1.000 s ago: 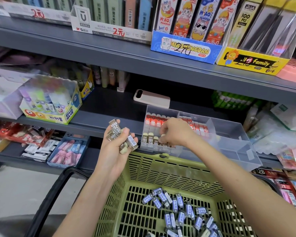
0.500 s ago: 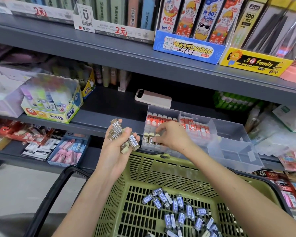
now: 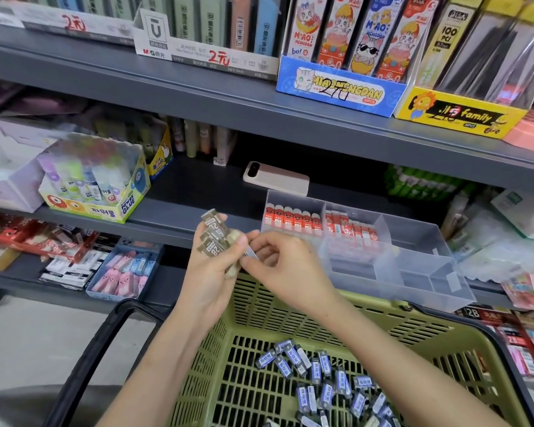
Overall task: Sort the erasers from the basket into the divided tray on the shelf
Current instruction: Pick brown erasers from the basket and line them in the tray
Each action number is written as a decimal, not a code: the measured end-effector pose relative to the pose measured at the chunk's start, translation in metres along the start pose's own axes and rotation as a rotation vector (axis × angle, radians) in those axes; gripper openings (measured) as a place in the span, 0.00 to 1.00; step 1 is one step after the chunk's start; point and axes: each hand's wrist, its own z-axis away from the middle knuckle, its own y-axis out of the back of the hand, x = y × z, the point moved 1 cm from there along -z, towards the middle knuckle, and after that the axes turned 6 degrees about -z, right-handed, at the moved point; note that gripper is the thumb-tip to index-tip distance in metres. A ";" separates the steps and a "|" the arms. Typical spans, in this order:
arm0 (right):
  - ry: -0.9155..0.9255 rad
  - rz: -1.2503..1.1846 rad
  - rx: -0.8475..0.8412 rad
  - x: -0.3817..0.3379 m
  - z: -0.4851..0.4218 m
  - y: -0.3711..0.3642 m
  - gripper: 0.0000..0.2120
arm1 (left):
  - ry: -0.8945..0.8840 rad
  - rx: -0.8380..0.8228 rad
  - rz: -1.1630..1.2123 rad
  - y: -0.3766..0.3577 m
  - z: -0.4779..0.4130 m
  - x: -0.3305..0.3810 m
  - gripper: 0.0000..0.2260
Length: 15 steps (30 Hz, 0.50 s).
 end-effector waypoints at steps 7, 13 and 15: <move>-0.029 -0.264 -0.084 0.007 0.000 0.024 0.06 | 0.096 -0.035 0.029 -0.006 0.002 -0.005 0.12; -0.247 -0.409 -0.004 0.034 -0.021 0.070 0.13 | 0.149 0.041 0.155 -0.005 0.000 -0.004 0.10; -0.284 -0.223 -0.030 0.040 -0.028 0.069 0.09 | 0.147 0.047 0.144 -0.004 0.000 -0.004 0.09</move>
